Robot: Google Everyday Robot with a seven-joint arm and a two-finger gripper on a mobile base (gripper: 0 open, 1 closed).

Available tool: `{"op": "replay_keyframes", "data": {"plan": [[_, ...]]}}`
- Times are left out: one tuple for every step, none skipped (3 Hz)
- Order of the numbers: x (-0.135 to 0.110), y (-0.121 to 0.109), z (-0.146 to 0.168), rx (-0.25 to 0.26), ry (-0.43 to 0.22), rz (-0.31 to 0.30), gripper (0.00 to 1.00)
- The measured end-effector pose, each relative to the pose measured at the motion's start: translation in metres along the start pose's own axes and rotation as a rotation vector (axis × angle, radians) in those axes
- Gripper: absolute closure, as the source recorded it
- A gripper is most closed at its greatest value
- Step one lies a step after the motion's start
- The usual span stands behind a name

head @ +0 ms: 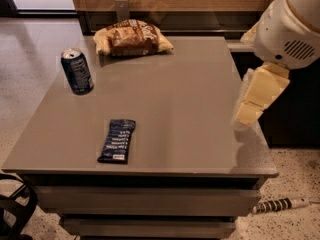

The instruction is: Move rxbar blueberry near brown chip bag

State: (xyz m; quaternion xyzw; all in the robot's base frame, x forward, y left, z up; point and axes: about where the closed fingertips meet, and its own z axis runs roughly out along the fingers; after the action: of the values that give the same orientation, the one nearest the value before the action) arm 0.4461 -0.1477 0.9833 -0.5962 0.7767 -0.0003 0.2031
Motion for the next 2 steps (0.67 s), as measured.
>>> {"op": "replay_keyframes", "data": {"plan": [[-0.032, 0.017, 0.029, -0.036, -0.038, 0.094, 0.0], [-0.063, 0.032, 0.06, -0.065, -0.07, 0.225, 0.0]]}}
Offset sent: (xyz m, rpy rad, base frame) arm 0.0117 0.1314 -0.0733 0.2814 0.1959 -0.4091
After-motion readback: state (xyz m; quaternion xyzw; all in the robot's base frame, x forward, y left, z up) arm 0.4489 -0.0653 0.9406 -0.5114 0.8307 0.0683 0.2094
